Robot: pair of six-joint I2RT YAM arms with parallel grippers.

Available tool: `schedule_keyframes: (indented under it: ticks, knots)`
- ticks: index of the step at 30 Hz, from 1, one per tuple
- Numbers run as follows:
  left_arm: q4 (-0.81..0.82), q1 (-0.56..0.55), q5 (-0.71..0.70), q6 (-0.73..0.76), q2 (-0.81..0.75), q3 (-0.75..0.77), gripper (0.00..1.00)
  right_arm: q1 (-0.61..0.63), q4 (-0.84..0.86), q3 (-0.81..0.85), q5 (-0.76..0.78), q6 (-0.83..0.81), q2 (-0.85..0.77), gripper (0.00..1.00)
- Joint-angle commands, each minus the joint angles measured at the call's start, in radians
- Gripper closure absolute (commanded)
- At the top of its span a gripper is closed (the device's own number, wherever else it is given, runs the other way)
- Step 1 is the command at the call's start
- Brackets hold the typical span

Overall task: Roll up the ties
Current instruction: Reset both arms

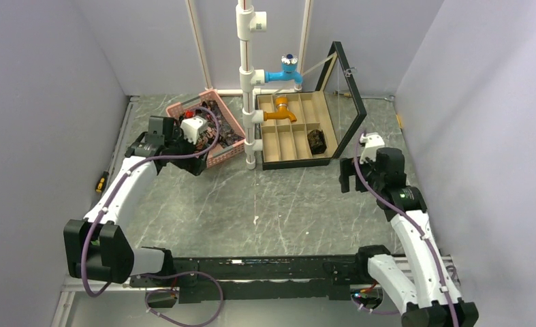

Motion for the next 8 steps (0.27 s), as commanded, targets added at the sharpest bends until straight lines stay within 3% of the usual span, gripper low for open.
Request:
schedule_keyframes:
  ticks: [1,8]
  knots:
    - [-0.08,0.014,-0.073,-0.083,-0.018,0.017,0.01,-0.107,0.002,-0.002,0.023,0.026,-0.038,0.0]
    - [-0.065,0.043,-0.084,-0.105,-0.069,-0.002,0.01,-0.162,-0.008,-0.001,-0.004,0.015,-0.081,0.0]
